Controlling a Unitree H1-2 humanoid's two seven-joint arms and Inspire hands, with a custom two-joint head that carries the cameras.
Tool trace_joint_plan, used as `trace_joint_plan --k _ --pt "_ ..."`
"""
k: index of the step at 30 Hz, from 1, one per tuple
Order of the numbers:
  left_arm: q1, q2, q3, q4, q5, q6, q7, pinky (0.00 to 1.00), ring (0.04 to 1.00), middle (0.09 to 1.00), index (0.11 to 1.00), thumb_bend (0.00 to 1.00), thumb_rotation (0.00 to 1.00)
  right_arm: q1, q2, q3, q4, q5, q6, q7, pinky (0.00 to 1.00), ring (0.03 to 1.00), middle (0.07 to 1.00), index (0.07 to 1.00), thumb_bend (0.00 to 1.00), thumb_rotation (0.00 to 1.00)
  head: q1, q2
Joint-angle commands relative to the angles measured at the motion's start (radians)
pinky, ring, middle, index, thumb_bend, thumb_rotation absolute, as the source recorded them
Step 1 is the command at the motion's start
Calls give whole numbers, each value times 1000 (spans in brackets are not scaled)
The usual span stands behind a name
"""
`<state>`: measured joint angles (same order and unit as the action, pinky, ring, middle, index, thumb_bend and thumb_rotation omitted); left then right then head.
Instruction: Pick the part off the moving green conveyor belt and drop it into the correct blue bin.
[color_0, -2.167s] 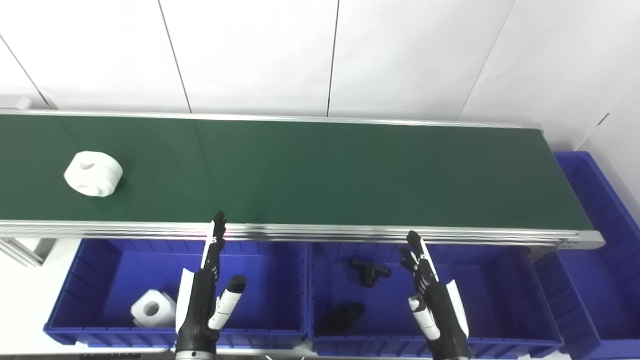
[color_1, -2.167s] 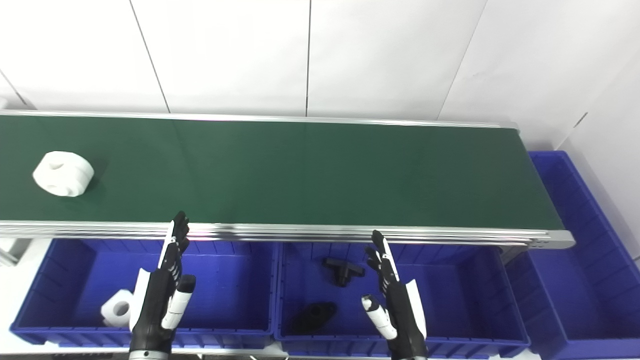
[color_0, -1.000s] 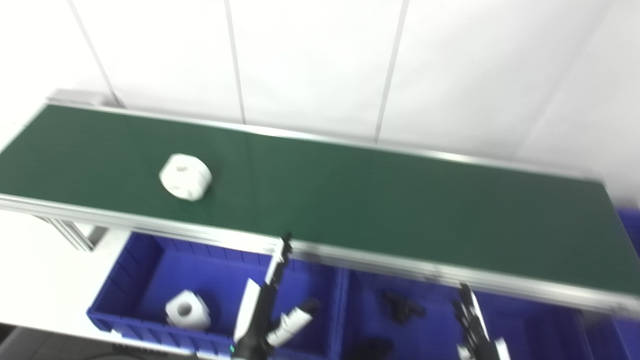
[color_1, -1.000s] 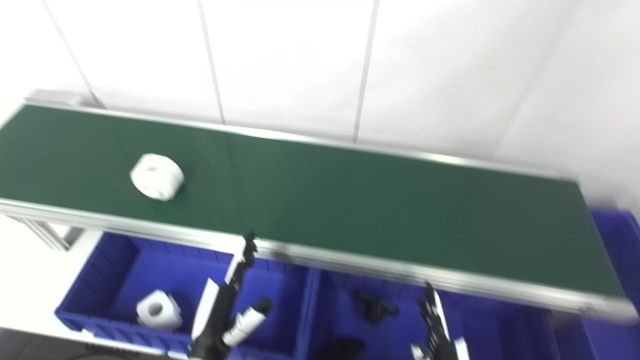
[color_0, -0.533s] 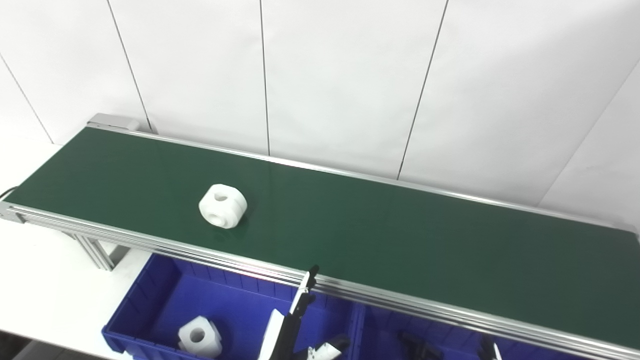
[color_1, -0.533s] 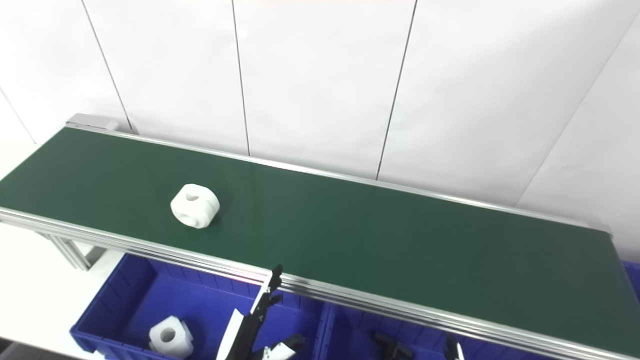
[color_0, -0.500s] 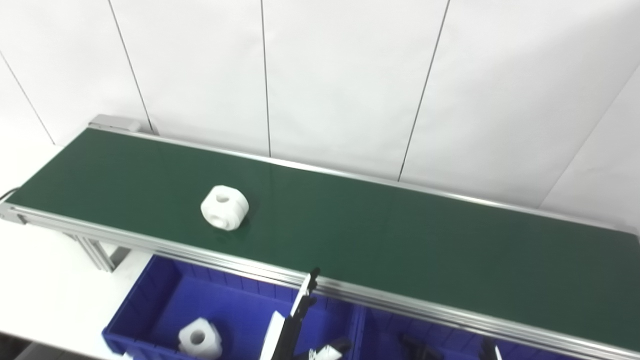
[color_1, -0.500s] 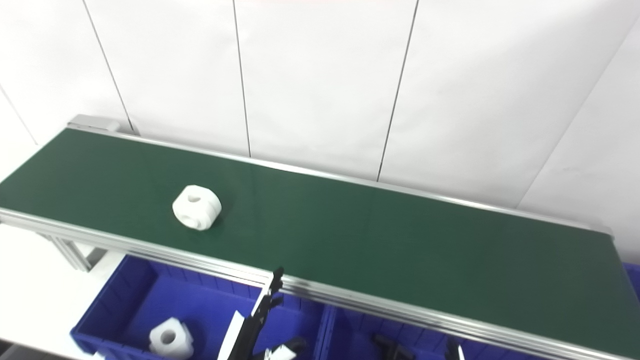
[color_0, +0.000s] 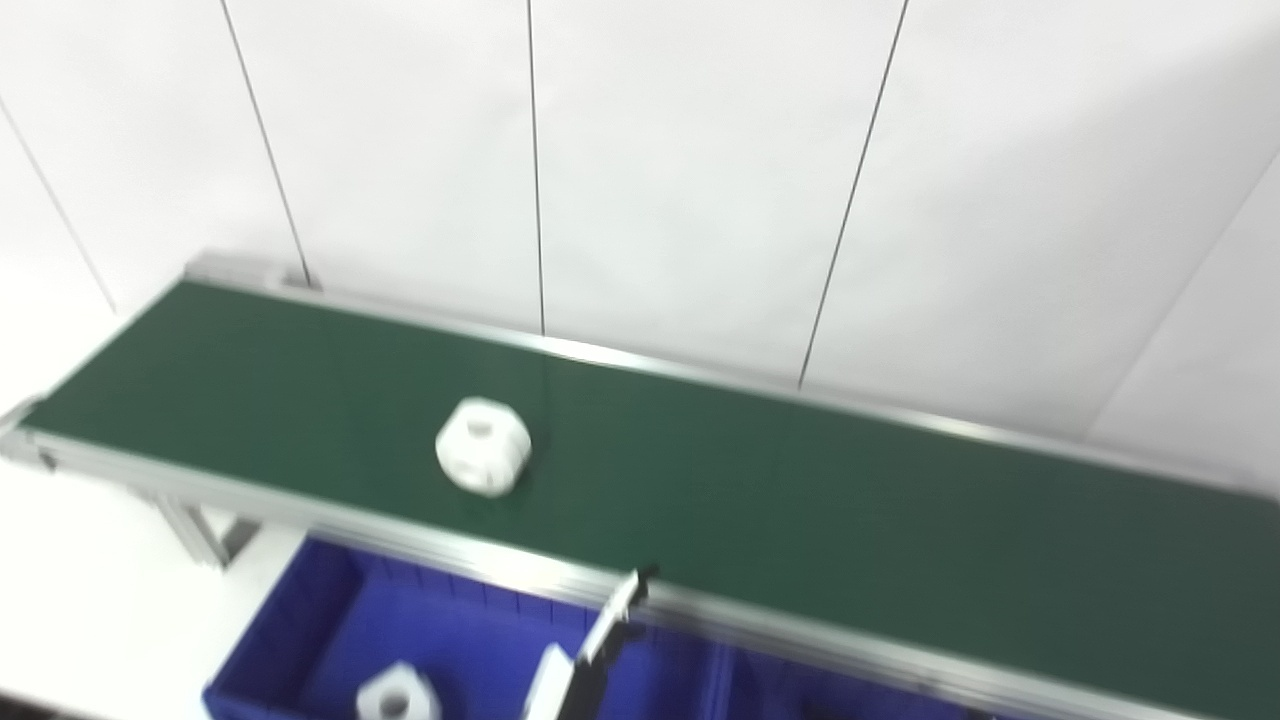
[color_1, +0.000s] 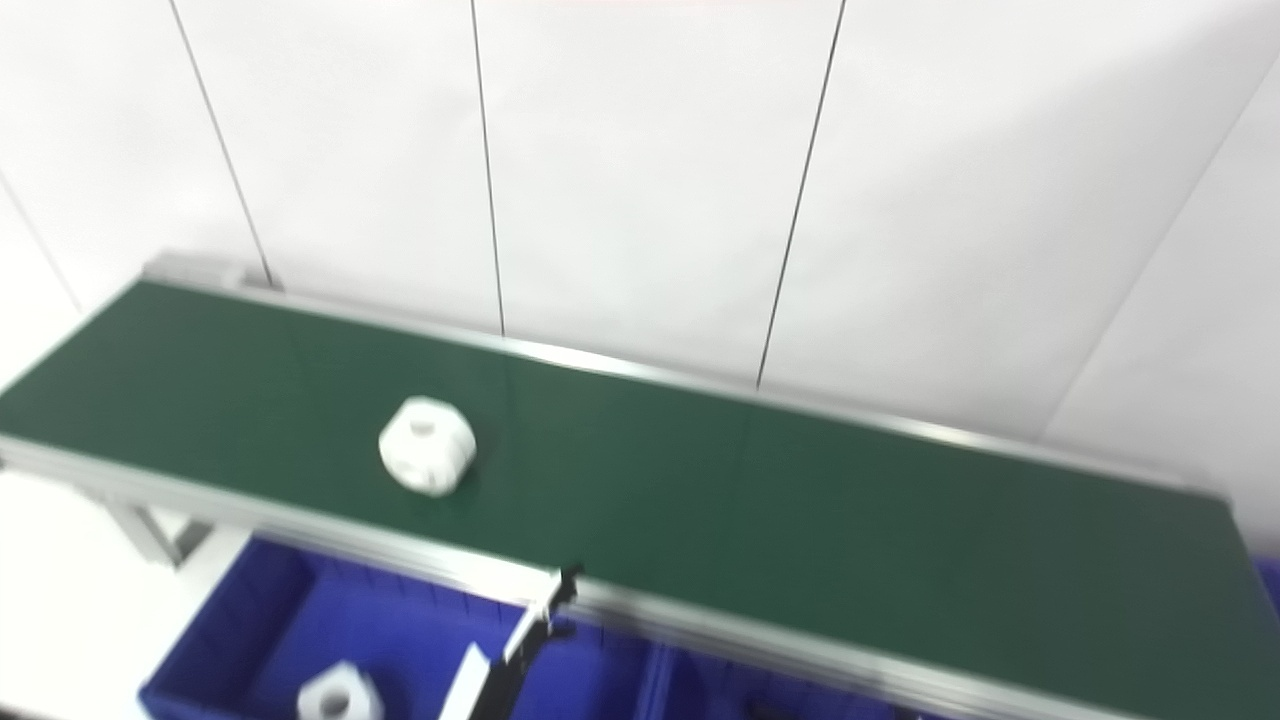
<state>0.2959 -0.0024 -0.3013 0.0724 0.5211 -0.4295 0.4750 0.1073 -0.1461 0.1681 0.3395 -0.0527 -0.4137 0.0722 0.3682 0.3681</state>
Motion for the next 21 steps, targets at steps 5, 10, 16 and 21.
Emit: trace_joint_plan --k 5,10,16,21 --pt "0 4 -2 -75 11 -39 5 729 891 934 915 794 736 -14 0 8 -37 -5 -56 -14 1000 1000 1000 1000 966 1000 -12 34" --pt "5 9 5 -198 85 -26 -33 675 854 914 905 819 704 -9 -6 30 -63 -32 -56 -29 1000 1000 1000 1000 947 1000 -28 53" --pt "-69 56 75 -394 109 97 -195 654 804 845 822 940 592 -21 -22 75 -81 -60 -56 -58 1000 1000 1000 1000 968 1000 -38 87" --pt "-196 144 119 -457 149 238 -400 677 754 800 781 865 347 -43 -83 177 -89 -165 -56 -166 1000 1000 1000 1000 907 1000 -36 90"
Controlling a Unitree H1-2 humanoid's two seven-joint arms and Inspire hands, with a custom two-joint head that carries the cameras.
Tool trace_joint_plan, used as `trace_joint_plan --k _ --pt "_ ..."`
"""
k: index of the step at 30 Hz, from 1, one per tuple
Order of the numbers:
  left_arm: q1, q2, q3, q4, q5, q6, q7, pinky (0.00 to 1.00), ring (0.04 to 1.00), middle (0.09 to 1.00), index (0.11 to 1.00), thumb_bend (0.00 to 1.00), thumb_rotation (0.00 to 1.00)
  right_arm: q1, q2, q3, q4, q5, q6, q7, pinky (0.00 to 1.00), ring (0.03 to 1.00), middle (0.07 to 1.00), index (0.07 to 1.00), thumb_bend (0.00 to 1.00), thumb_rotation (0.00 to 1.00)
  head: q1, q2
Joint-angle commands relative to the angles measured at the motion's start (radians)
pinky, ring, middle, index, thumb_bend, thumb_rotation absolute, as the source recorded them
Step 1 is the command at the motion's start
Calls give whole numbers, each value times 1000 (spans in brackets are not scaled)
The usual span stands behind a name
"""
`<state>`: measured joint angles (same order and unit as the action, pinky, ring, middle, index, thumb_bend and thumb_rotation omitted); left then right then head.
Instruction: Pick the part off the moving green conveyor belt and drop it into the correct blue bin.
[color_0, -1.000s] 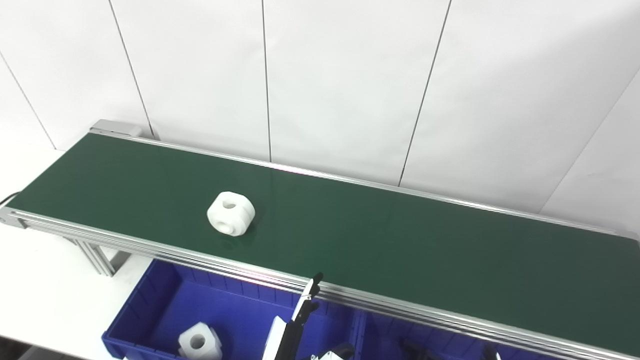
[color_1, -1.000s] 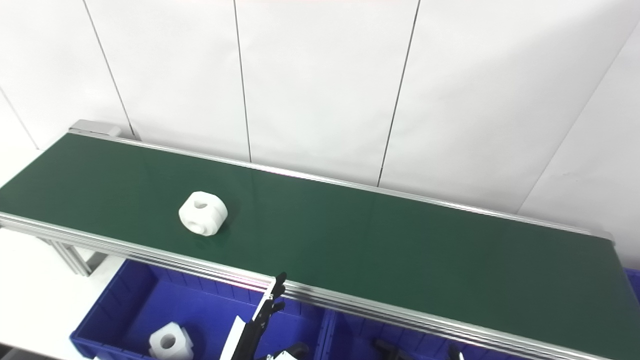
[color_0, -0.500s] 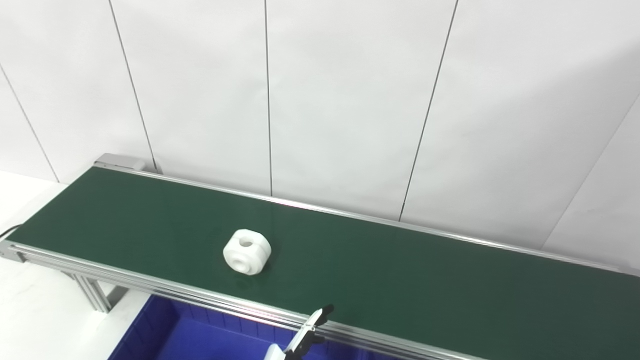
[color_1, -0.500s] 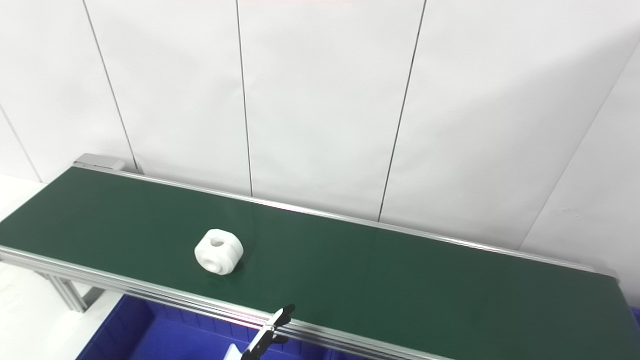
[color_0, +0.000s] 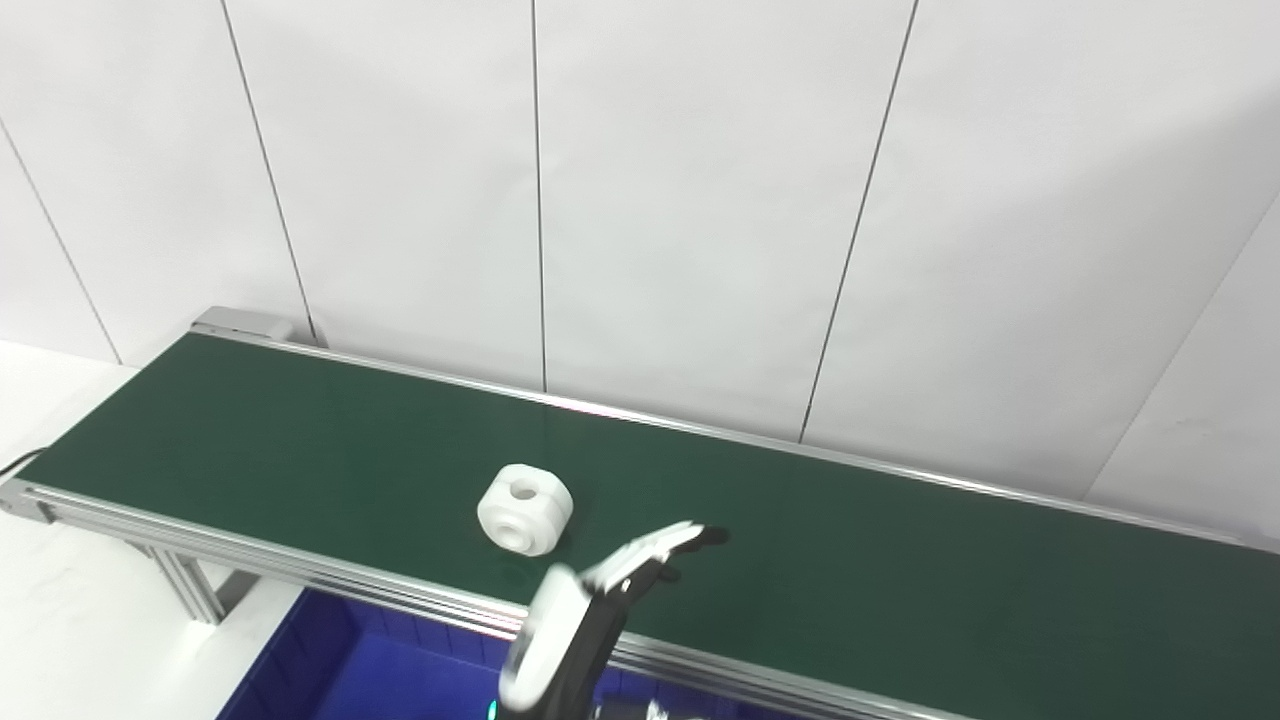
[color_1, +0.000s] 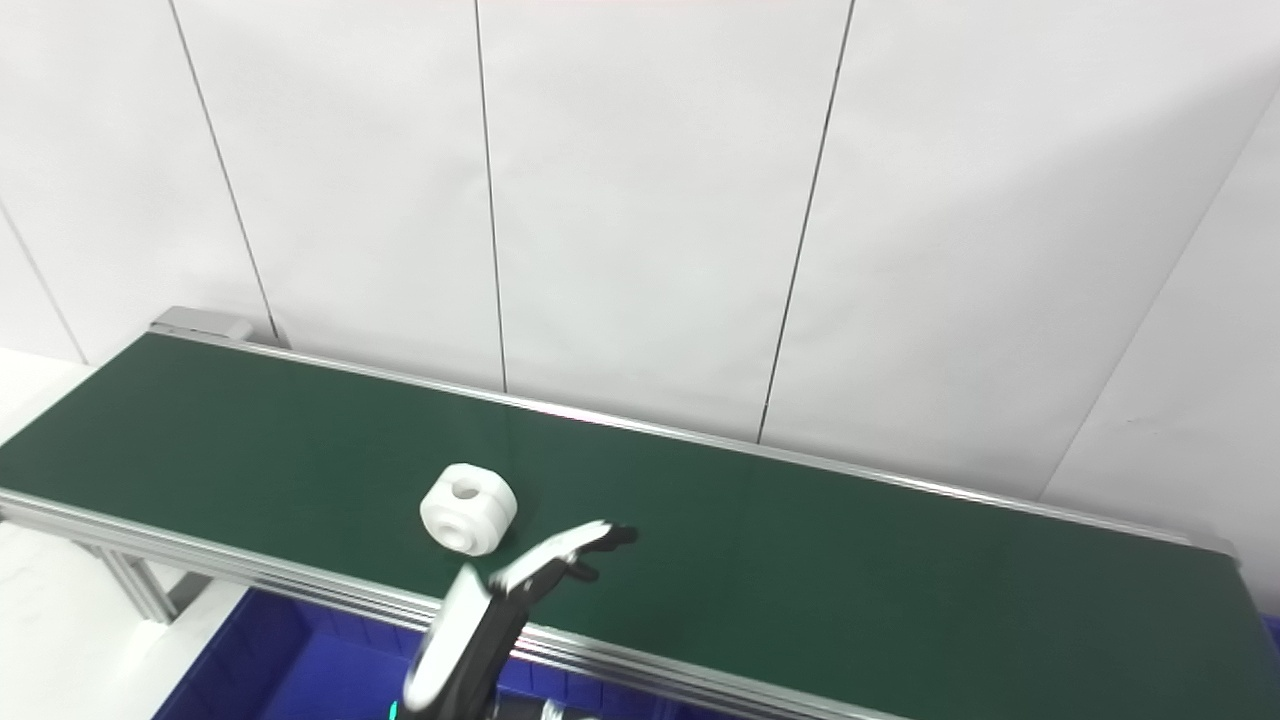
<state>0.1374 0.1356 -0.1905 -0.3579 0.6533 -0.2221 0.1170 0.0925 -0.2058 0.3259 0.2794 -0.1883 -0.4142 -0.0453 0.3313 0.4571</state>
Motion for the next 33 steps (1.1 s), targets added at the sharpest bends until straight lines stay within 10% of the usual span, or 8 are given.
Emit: trace_joint_plan --k 1,12,33 --pt "-62 17 10 -25 29 59 -73 690 760 799 777 864 323 -36 -41 46 -29 -50 -56 -79 1000 1000 1000 1000 905 1000 2 3" --pt "-356 163 -2 175 156 154 -260 739 792 812 781 962 235 -98 -116 228 0 -68 -56 -276 950 993 998 961 916 940 -27 17" --pt "-606 292 -136 632 199 122 -283 753 821 825 773 1000 196 -97 -117 280 -26 -123 -56 -329 957 1000 1000 964 947 969 -63 39"
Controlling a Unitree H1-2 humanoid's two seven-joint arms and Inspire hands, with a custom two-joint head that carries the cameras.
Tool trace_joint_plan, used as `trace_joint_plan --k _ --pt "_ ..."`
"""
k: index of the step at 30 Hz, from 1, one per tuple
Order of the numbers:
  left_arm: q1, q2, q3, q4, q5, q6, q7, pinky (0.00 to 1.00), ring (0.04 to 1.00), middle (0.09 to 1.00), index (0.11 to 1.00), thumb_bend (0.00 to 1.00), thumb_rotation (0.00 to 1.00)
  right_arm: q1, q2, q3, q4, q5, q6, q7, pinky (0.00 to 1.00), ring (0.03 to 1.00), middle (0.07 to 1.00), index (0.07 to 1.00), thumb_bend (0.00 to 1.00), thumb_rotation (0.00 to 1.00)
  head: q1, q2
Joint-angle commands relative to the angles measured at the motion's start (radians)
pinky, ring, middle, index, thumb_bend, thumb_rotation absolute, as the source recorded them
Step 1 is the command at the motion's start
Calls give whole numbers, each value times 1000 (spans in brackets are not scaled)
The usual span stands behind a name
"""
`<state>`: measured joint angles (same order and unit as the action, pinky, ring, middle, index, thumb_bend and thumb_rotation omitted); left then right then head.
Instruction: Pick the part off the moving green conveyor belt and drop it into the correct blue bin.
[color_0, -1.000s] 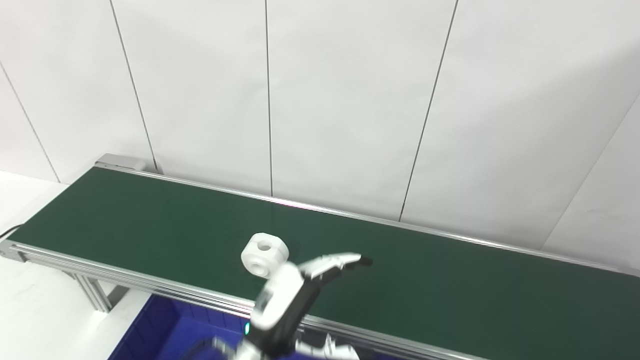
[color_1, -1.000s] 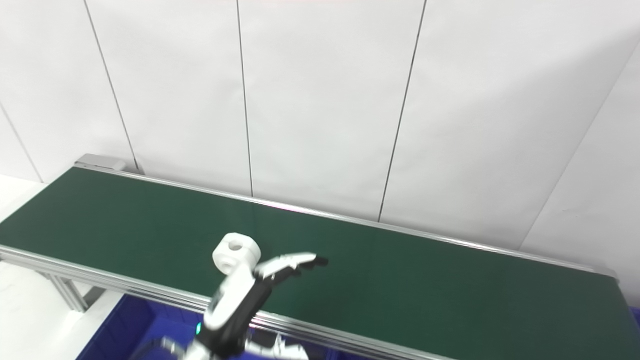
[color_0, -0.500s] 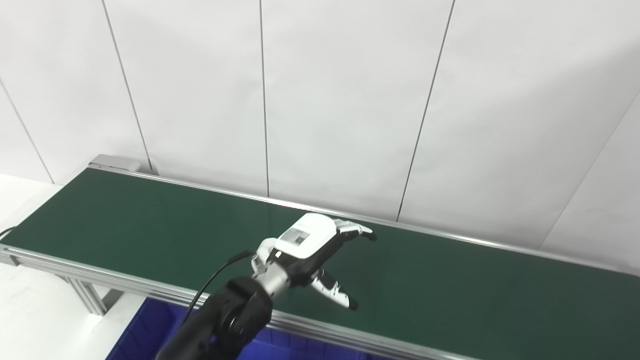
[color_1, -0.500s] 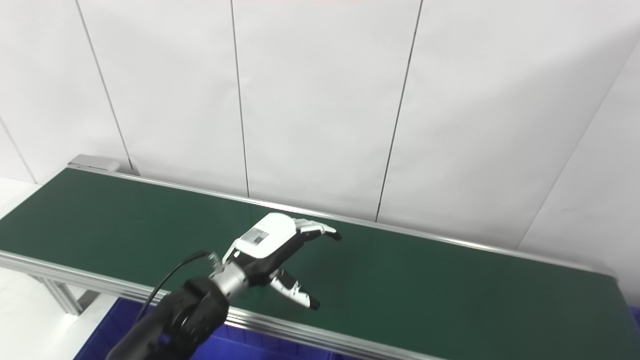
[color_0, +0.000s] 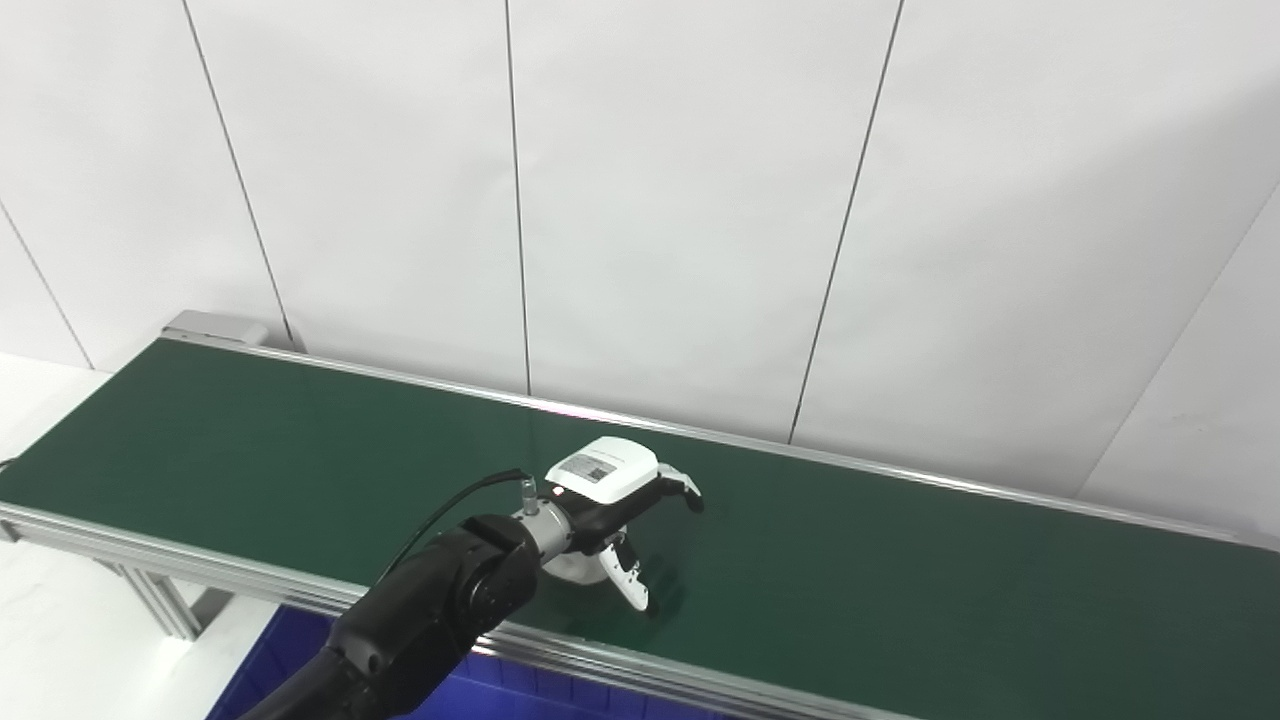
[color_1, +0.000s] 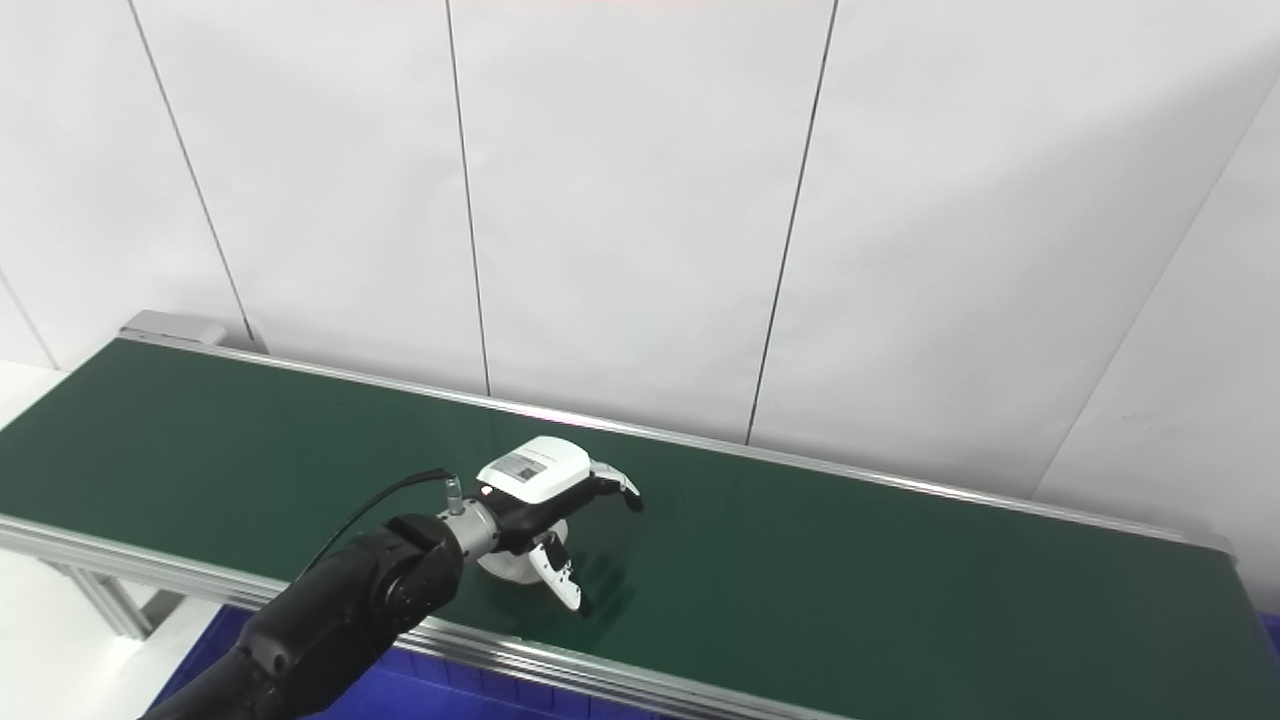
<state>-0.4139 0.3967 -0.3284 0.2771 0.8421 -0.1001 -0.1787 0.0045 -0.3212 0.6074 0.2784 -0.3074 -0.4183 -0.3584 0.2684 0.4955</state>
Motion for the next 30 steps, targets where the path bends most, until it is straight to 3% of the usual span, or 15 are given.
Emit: trace_joint_plan --k 1,9,15,21,25,27,28,29,30 --pt "-59 34 -5 10 16 3 9 758 823 826 779 1000 196 -7 -1 -1 -28 -4 -52 -14 956 1000 1000 965 945 969 -5 2" --pt "-63 44 -40 81 55 13 44 758 832 833 791 1000 199 4 0 -7 -48 11 -52 16 985 1000 1000 967 953 956 -11 7" --pt "-58 27 -104 133 153 60 97 784 842 842 815 1000 228 10 -2 -6 -62 7 -52 19 981 1000 1000 967 952 956 -16 15" --pt "-65 26 -146 125 165 105 39 796 850 846 831 1000 243 14 0 -12 -72 17 -52 37 972 1000 1000 967 965 957 -17 21" --pt "-60 10 -154 153 169 114 104 739 796 791 788 1000 216 16 4 -14 -76 14 -52 39 966 1000 1000 963 966 960 -22 24" --pt "-50 -7 -151 172 162 105 164 665 698 704 708 992 175 16 5 -15 -76 14 -52 40 955 1000 1000 960 967 962 -22 24" --pt "-47 -16 -150 185 152 94 192 601 623 644 638 939 133 17 5 -16 -77 12 -52 40 949 1000 1000 960 968 966 -22 24" --pt "-41 -27 -143 193 130 85 210 601 623 644 638 939 133 18 5 -18 -80 7 -52 40 949 1000 1000 960 968 966 -23 29" --pt "-36 -38 -136 202 108 74 229 565 579 605 551 693 91 19 4 -18 -84 5 -52 42 944 1000 1000 961 966 972 -23 29"
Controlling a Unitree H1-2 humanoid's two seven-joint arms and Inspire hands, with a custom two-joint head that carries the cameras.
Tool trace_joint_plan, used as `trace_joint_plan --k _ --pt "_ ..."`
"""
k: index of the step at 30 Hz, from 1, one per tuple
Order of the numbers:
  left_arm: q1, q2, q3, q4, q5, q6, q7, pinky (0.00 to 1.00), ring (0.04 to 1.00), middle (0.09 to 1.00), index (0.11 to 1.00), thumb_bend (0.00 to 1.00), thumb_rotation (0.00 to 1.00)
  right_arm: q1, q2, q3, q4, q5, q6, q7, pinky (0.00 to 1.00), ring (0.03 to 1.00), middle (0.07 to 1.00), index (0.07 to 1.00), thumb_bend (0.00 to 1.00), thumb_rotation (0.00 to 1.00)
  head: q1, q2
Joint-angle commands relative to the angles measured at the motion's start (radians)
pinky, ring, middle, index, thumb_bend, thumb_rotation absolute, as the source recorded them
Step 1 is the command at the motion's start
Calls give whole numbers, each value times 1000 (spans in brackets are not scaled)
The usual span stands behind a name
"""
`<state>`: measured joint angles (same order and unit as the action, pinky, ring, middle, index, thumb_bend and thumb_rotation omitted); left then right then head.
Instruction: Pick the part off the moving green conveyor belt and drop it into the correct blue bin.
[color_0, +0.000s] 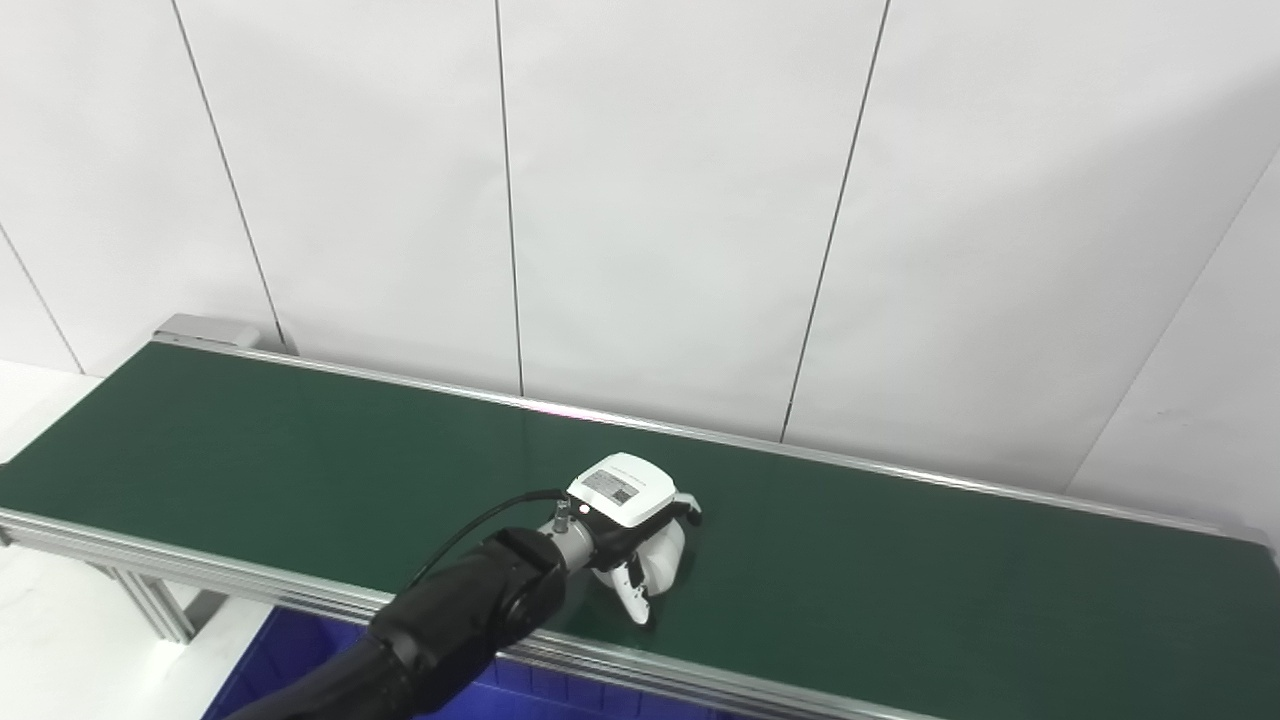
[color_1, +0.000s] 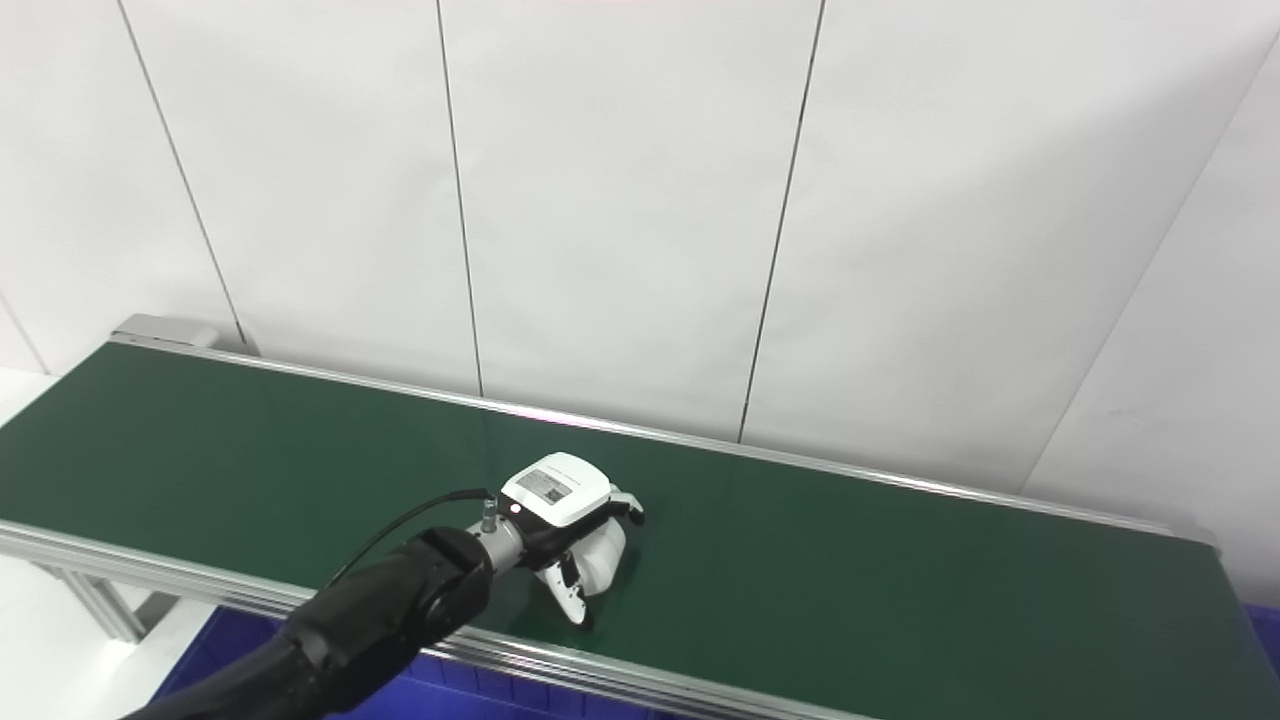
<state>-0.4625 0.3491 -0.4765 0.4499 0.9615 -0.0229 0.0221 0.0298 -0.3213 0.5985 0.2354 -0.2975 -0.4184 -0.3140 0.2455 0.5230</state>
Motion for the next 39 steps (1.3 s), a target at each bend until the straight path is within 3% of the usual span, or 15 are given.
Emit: trace_joint_plan --k 1,4,6,10,16,20,25,31,35,39 --pt "18 -1 15 35 -29 -10 39 534 540 562 509 610 46 -4 5 -11 -44 -5 -51 0 945 1000 1000 962 963 971 -1 4" --pt "28 -25 1 45 -55 -23 40 443 429 488 492 533 4 0 6 -16 -48 7 -51 17 950 1000 1000 963 968 968 -1 5" --pt "29 -30 -14 44 -61 -25 31 419 405 457 501 526 0 1 7 -18 -49 6 -51 23 947 1000 1000 962 965 968 1 7" --pt "15 -24 -59 -6 -51 -2 -55 430 417 462 499 525 0 2 11 -20 -50 -4 -51 26 932 1000 1000 961 960 968 0 9" --pt "-12 -6 -80 -90 -46 34 -148 477 447 482 487 525 0 -4 14 -16 -42 -11 -51 22 918 1000 1000 963 955 976 4 10" --pt "-20 8 -69 -191 -54 43 -207 445 428 468 493 526 0 -7 15 -17 -41 -13 -51 30 916 1000 1000 967 959 981 6 13" --pt "-17 17 -42 -329 -73 38 -277 490 463 503 473 524 0 -12 13 -16 -39 -13 -51 33 913 1000 1000 969 957 977 11 27" --pt "21 33 -18 -539 -62 50 -365 480 452 499 473 525 0 -13 0 -29 -63 -8 -51 52 931 1000 1000 975 943 973 42 71" --pt "69 35 -5 -630 -44 52 -397 424 402 462 497 526 0 -10 -13 -52 -90 10 -51 78 942 1000 1000 974 942 970 73 125" --pt "128 26 9 -702 -29 82 -450 476 445 482 488 526 0 -10 -26 -93 -131 18 -51 120 980 1000 1000 980 941 975 112 187"
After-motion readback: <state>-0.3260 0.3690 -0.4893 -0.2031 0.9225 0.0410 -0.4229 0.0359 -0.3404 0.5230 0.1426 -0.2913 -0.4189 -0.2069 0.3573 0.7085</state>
